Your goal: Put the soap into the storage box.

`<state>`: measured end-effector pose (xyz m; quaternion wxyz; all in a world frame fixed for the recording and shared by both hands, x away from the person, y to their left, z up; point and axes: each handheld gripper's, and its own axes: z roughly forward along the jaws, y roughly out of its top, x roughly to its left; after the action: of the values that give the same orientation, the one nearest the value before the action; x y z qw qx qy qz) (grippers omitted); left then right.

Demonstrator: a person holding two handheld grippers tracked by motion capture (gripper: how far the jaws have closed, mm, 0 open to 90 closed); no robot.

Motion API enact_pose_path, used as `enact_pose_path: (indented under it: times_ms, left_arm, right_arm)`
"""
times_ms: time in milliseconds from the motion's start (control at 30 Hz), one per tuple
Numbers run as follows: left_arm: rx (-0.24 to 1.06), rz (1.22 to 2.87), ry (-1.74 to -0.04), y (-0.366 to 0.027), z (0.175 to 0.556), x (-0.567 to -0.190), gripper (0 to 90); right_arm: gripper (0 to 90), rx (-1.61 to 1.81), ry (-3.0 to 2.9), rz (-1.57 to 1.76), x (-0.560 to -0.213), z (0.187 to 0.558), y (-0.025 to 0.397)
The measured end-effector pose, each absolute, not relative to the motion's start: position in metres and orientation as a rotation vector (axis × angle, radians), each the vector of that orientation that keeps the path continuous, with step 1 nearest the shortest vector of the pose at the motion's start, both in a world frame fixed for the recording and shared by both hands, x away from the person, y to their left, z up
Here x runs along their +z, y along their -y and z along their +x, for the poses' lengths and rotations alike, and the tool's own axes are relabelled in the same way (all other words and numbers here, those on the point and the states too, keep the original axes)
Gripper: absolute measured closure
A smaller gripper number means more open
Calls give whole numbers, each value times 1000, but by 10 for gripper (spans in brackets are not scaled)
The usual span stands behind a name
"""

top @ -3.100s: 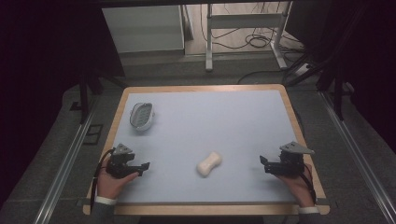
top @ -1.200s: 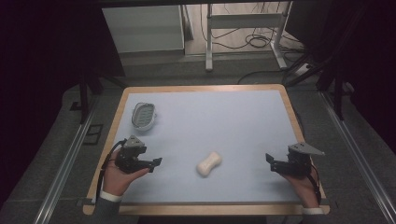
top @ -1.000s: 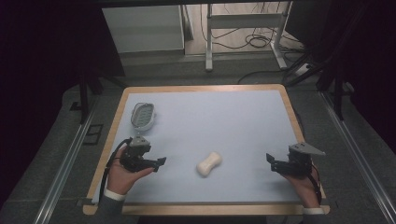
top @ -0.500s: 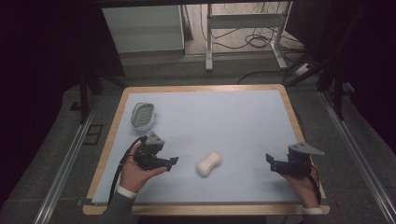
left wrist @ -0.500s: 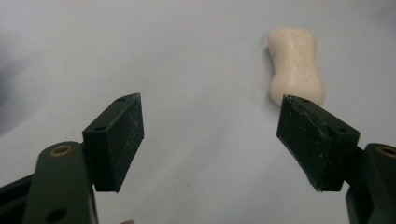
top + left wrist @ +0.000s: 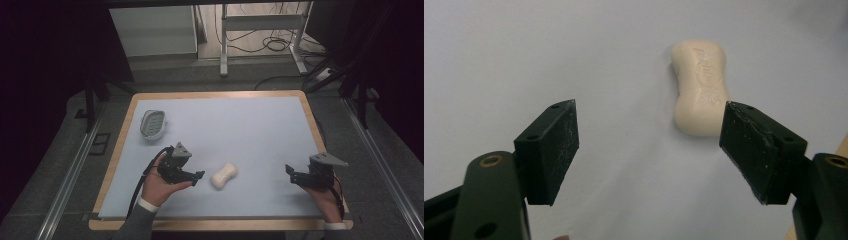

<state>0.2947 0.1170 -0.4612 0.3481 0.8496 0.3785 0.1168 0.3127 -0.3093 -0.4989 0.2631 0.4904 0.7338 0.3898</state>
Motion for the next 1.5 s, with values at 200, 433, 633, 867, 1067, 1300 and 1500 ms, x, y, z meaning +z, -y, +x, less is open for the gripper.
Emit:
enact_pose_path:
  times_ms: [200,433,633,867,1067,1300,1500]
  left_arm:
    - [302,2217,-969,-105,298,-464,261]
    - [278,2235,-962,-95,303,-465,256]
    - [264,2273,-934,-78,308,-466,255]
    - [230,2310,-918,-62,315,-467,251]
    - [197,2365,-912,-42,323,-474,261]
    - [160,2431,-925,-27,332,-489,291]
    - [141,2468,-929,-20,336,-496,311]
  right_arm:
    - [47,1051,-1983,1330,-499,313,310]
    - [46,1051,-1979,1336,-499,313,312]
    - [47,1047,-1983,1336,-500,314,312]
    - [47,1046,-1982,1339,-500,313,312]
    - [47,1043,-1990,1341,-502,314,312]
    - [47,1039,-1991,1342,-502,314,313]
    - [46,1032,-1985,1350,-503,315,315]
